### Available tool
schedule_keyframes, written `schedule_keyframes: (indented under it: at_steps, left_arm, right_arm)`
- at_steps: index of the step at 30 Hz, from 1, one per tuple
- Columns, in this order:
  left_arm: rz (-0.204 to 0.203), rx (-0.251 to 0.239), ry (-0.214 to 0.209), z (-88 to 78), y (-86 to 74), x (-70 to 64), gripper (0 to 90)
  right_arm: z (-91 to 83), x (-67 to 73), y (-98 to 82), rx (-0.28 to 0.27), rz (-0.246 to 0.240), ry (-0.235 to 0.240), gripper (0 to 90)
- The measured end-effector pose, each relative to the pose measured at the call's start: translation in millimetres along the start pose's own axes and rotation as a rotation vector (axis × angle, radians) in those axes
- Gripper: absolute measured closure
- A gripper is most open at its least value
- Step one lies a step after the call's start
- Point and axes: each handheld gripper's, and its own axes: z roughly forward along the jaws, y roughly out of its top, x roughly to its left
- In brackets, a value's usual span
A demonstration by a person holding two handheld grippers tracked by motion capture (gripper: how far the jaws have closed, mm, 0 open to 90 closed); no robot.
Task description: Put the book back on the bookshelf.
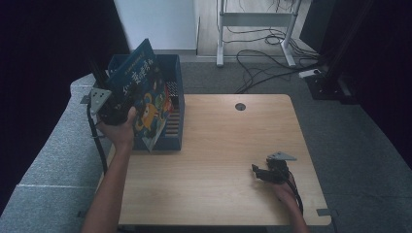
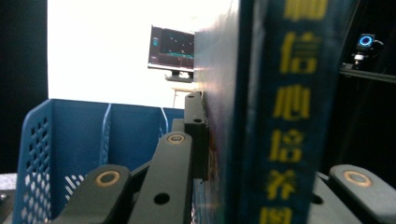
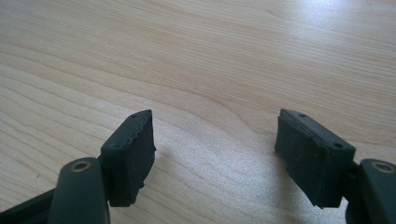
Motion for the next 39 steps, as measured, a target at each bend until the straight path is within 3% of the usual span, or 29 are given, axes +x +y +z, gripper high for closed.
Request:
schedule_keyframes:
  at_steps: [10,20,28,39]
  left_arm:
    - [-0.017,-0.003,0.027,11.7,-3.5,0.1,82.3]
    - [-0.01,0.006,0.03,23.4,-4.7,-2.2,82.2]
    - [-0.027,0.018,0.025,34.6,-8.4,-6.5,82.3]
    - [0.007,0.005,0.032,45.9,-8.4,-15.1,82.2]
  right_arm:
    - [-0.1,-0.5,0.0,-0.002,0.005,0.004,27.6]
    - [-0.2,-1.6,-0.1,-0.003,0.007,0.009,27.8]
    - [-0.3,-1.9,0.0,-0.003,0.01,0.011,27.8]
    - [-0.2,-2.0,0.1,-0.002,0.005,0.011,28.0]
